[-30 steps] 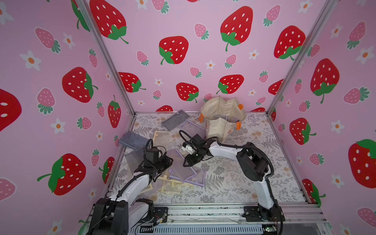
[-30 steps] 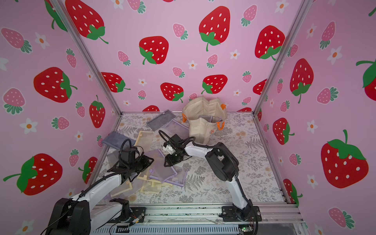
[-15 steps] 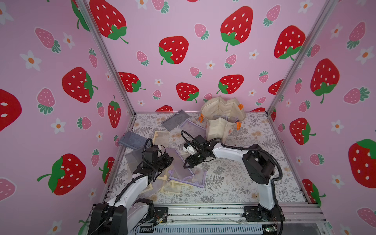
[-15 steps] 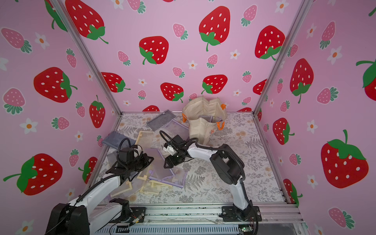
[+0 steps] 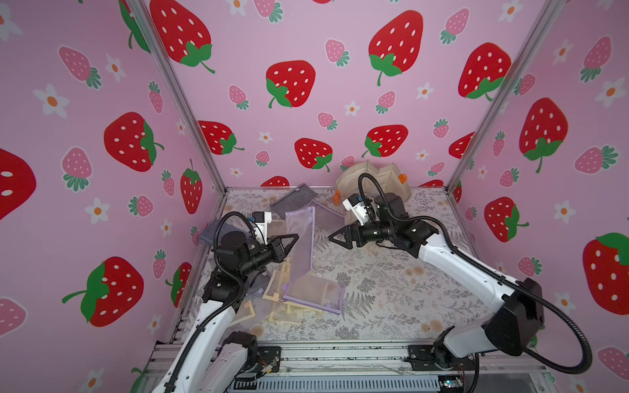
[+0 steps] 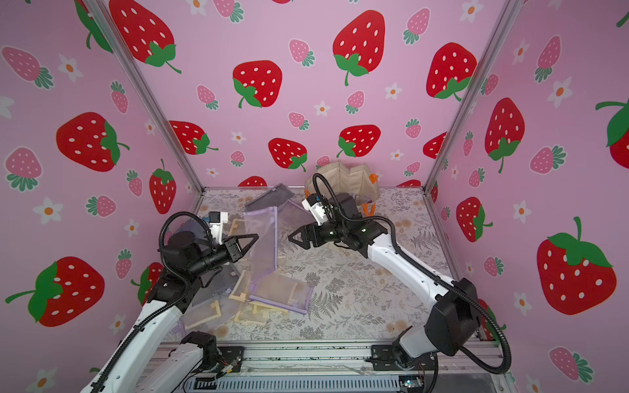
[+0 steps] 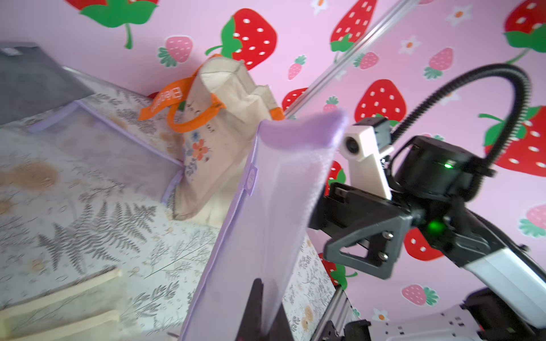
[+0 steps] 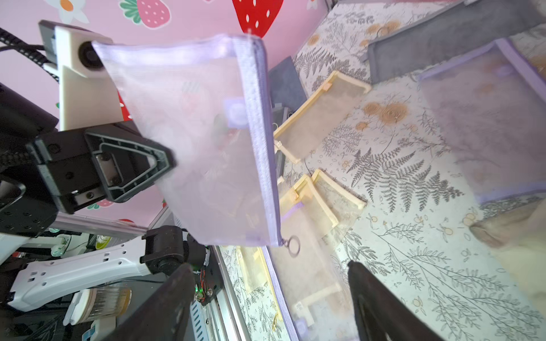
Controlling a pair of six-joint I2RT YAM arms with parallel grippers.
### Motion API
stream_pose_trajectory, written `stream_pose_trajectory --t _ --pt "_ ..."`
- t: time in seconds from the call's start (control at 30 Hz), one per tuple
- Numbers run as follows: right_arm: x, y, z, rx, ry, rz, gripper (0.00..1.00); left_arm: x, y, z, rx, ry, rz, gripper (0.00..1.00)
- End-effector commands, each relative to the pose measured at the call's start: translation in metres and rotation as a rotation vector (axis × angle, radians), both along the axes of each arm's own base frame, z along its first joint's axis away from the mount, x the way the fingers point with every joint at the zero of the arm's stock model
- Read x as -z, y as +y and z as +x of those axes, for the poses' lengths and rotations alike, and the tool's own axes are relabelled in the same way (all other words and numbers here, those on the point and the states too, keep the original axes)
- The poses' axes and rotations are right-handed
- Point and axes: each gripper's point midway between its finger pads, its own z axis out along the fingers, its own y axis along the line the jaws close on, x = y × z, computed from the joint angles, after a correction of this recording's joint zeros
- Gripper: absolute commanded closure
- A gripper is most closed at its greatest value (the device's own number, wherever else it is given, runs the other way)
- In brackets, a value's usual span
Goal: Put the pencil pouch into the canvas bag
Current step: Pick up the pencil pouch.
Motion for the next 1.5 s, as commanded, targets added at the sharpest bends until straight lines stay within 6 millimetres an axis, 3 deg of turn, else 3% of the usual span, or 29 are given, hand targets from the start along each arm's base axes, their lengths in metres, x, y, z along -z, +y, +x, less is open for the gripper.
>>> stream_pose_trajectory --t 0.0,0.07,0.23,0.43,0.67,1.0,1.13,1.23,1.47 --pt "0.001 0.002 -0.011 -0.071 -0.027 0.012 0.16 -0.054 -0.025 -0.021 0.16 -0.156 -0.057 1.0" --pt "-0.002 0.006 -0.013 -0.09 -0.038 0.051 0.16 -0.066 -0.038 -0.028 0.218 -0.191 -0.069 1.0" --pt "-0.014 0.011 -0.021 -0.129 -0.061 0.149 0.19 -0.075 -0.059 -0.035 0.301 -0.214 -0.094 1.0" --pt "-0.033 0.007 -0.039 -0.198 -0.123 0.234 0.41 -0.073 -0.069 -0.029 0.313 -0.202 -0.102 1.0" --pt "-0.047 -0.004 -0.053 -0.217 -0.193 0.279 0.38 -0.081 -0.073 -0.03 0.325 -0.217 -0.125 1.0" --pt "-0.049 -0.02 -0.064 -0.205 -0.291 0.27 0.32 -0.091 -0.072 -0.034 0.331 -0.224 -0.157 1.0" --pt "-0.05 -0.019 -0.065 -0.211 -0.288 0.289 0.35 -0.092 -0.073 -0.032 0.332 -0.222 -0.166 1.0" --pt "-0.056 -0.019 -0.066 -0.213 -0.291 0.323 0.43 -0.091 -0.073 -0.029 0.326 -0.214 -0.166 1.0" --pt "-0.059 -0.02 -0.065 -0.192 -0.288 0.338 0.76 -0.088 -0.072 -0.023 0.297 -0.205 -0.164 1.0"
